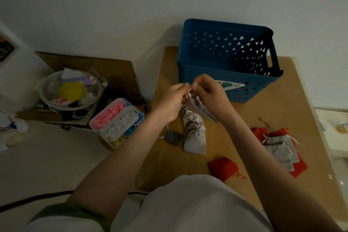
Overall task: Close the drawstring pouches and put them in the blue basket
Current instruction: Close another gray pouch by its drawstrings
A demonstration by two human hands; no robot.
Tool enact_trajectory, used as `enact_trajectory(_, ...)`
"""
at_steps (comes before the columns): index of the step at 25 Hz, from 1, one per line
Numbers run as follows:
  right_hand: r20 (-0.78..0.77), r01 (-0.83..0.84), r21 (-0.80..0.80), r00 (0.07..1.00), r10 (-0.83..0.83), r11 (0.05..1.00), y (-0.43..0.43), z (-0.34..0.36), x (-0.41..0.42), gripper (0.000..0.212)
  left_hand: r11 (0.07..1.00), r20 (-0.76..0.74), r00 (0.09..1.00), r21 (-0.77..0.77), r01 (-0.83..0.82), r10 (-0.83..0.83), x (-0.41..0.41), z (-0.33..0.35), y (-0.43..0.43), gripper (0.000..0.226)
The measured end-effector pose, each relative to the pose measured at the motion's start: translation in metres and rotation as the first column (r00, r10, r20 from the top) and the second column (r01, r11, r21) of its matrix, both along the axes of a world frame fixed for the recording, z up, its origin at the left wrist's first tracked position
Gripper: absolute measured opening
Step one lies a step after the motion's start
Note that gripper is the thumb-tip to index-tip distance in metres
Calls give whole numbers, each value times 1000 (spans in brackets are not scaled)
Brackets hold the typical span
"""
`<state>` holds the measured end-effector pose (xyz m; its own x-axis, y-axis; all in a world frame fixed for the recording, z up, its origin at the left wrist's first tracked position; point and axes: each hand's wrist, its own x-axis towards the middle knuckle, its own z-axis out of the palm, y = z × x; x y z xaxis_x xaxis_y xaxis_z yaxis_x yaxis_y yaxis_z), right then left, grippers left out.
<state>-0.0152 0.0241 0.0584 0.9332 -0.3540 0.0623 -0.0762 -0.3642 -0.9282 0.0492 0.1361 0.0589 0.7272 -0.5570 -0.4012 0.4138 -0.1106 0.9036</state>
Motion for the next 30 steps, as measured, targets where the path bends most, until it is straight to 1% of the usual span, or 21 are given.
enact_trajectory(3,18,-21,50,1000,20,999,-1,3,-3,7,1000,12,1000,20,8,-9,2,2,1,23)
enact_trajectory(6,-35,-13,102,999,17,995,-2,5,-1,6,997,34,999,72,29,-31,4,4,4,20)
enact_trajectory(8,-122,25,100,992,-13,995,-2,2,1,2,990,110,994,138,13,-29,3,3,3,21)
enact_trajectory(11,-261,82,-15,962,-83,996,-1,0,5,10,969,289,957,239,-58,-13,-3,2,-2,22)
enact_trajectory(13,-288,123,-43,949,-131,991,-2,1,5,16,958,399,917,268,-103,-13,-6,1,-5,22)
enact_trajectory(15,-292,142,-11,946,-140,990,-3,2,3,18,959,467,884,257,-115,-20,-6,1,-4,22)
enact_trajectory(19,-283,116,229,958,-47,966,-2,6,1,9,961,511,860,250,-121,-25,-3,1,-4,18)
enact_trajectory(21,-283,72,254,959,3,964,0,6,1,8,958,524,852,252,-139,-15,-2,0,-5,17)
enact_trajectory(22,-277,61,255,961,13,965,1,6,2,11,958,525,851,241,-153,3,-2,-1,-5,18)
enact_trajectory(24,-253,69,262,967,-1,963,4,5,4,16,960,524,851,216,-180,42,-1,-3,-5,20)
enact_trajectory(27,-175,70,321,984,-14,944,5,3,5,14,961,523,847,175,-214,93,-1,1,-5,19)
enact_trajectory(30,-89,37,395,996,-2,918,3,2,4,12,969,501,852,94,-228,151,-4,8,-8,16)
